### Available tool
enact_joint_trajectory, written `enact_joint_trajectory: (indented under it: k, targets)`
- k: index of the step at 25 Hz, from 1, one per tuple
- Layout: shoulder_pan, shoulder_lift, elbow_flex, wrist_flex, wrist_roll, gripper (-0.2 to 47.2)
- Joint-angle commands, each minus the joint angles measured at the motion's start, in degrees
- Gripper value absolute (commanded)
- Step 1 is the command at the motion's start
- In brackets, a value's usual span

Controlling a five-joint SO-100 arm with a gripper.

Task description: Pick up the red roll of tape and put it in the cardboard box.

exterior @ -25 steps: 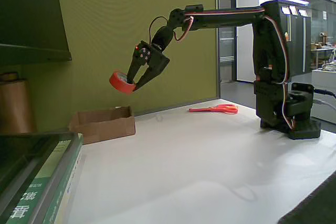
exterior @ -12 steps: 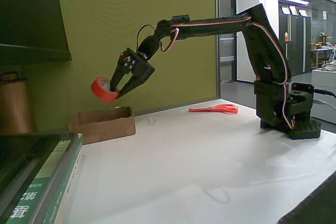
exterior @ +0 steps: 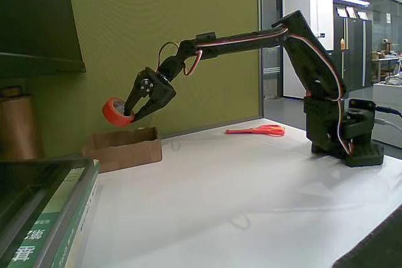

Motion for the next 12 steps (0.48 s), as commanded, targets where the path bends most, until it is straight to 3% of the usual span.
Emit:
enact_joint_trajectory:
  k: [1, 12]
  targets:
    - [1.4, 0.4, -2.3, -1.8, -0.9, 0.1]
    - [4.6, -6.5, -7.4, -5.0, -1.3, 0.1]
